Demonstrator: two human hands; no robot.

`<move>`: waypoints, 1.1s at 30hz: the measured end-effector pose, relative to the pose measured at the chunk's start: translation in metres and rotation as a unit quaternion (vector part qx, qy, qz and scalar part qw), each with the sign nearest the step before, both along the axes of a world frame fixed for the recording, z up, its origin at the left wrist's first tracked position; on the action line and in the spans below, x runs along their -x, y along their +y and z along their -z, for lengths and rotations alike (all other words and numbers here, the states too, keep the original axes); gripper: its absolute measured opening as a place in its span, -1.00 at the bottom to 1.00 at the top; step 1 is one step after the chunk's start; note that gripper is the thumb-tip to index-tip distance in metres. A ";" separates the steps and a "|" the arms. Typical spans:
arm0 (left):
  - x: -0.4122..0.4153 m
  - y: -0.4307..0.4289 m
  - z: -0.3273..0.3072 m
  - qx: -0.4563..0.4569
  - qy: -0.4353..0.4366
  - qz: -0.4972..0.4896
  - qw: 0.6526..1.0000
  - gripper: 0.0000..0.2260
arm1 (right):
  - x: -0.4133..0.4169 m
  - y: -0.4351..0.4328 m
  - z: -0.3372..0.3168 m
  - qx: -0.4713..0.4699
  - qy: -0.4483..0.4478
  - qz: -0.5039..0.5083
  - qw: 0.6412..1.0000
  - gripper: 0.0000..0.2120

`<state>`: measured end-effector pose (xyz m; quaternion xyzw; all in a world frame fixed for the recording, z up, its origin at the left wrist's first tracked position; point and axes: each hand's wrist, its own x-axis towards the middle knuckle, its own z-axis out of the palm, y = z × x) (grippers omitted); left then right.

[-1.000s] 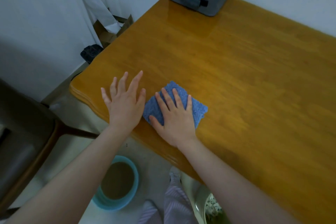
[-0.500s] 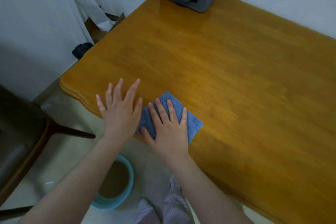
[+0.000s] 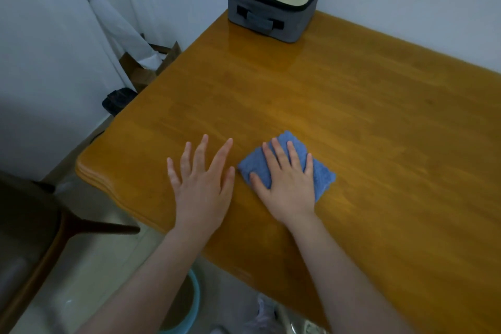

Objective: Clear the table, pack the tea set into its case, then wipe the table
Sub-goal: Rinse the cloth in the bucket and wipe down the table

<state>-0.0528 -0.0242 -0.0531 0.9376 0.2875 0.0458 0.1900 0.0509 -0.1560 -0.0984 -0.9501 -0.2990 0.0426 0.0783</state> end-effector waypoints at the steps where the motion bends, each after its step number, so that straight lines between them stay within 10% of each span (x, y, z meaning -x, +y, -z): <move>1: -0.005 0.000 0.002 0.003 0.003 -0.001 1.000 -0.54 | -0.017 0.002 0.001 0.004 -0.001 0.005 1.000 -0.30; 33: -0.338 0.014 0.019 -0.019 0.002 0.126 0.992 -0.53 | -0.460 0.052 0.000 -0.006 -0.029 0.056 0.998 -0.44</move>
